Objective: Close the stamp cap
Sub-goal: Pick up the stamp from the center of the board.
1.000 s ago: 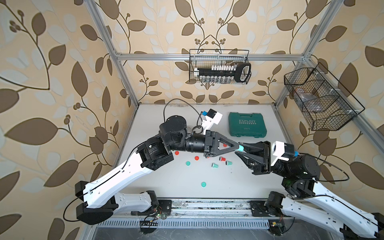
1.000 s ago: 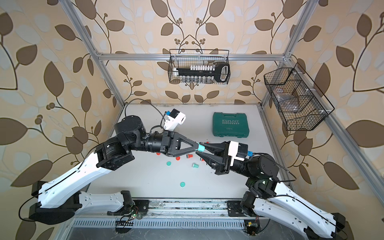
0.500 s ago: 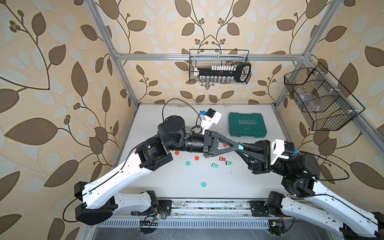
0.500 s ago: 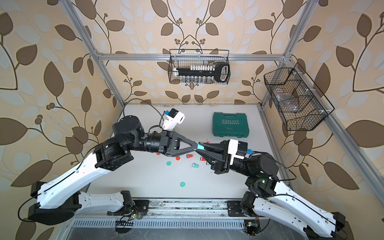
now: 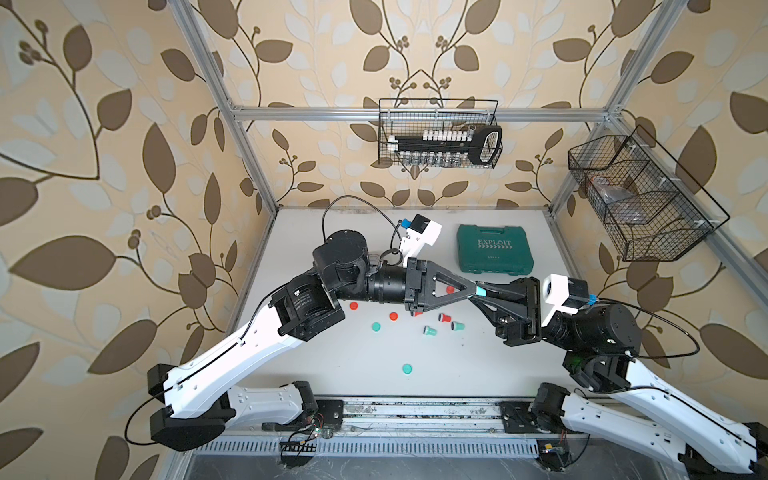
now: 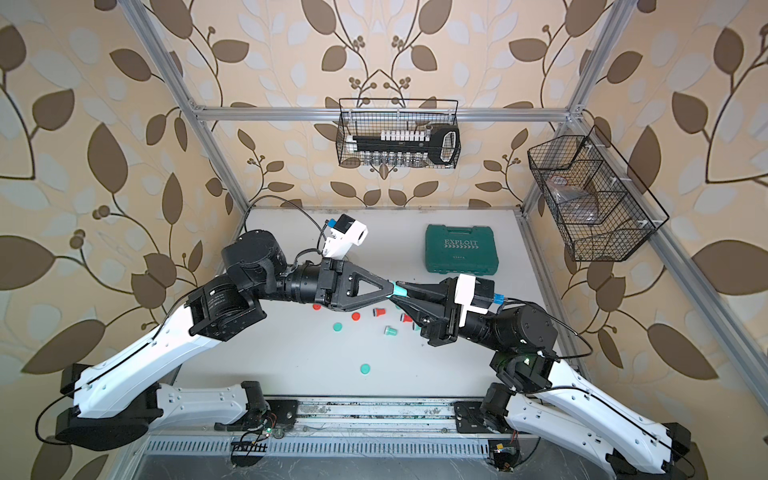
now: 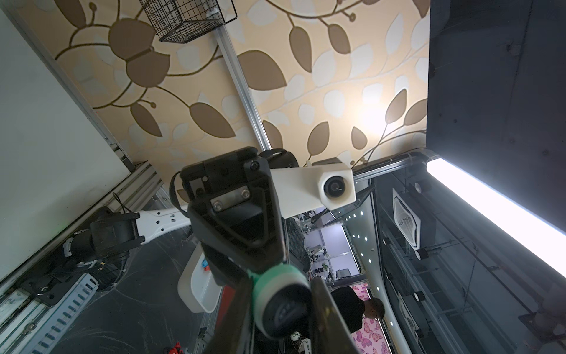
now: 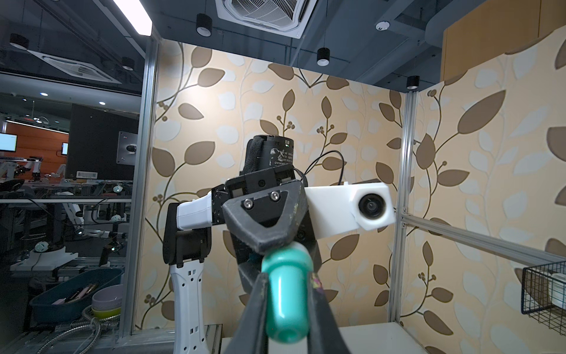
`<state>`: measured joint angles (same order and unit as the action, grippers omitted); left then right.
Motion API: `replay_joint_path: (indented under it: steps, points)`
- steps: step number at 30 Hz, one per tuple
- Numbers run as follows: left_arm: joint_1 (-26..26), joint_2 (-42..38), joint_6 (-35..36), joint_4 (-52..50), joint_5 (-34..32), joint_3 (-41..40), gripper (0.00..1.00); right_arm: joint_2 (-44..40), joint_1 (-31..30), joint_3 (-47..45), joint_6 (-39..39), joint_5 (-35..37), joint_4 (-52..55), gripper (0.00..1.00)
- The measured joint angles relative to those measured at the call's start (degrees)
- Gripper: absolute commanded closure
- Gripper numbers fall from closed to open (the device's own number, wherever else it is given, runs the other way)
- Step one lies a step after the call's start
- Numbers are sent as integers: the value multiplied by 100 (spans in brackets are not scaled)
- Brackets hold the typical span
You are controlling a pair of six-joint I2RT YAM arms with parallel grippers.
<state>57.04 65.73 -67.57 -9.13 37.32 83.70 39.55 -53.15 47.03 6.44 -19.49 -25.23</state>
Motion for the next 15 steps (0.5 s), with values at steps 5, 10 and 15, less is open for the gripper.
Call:
replay_joint_path:
  steps: [5, 10, 15]
  points:
    - [0, 0, 7, -9, -9, 0, 82, -4, 0, 4, 17, 15, 24, 100]
    - [2, -59, 173, -245, -197, 7, 75, -9, 0, 26, 4, 57, 234, 100]
    - [2, -192, 557, -927, -680, 48, 57, -15, -4, 28, -4, 149, 573, 100]
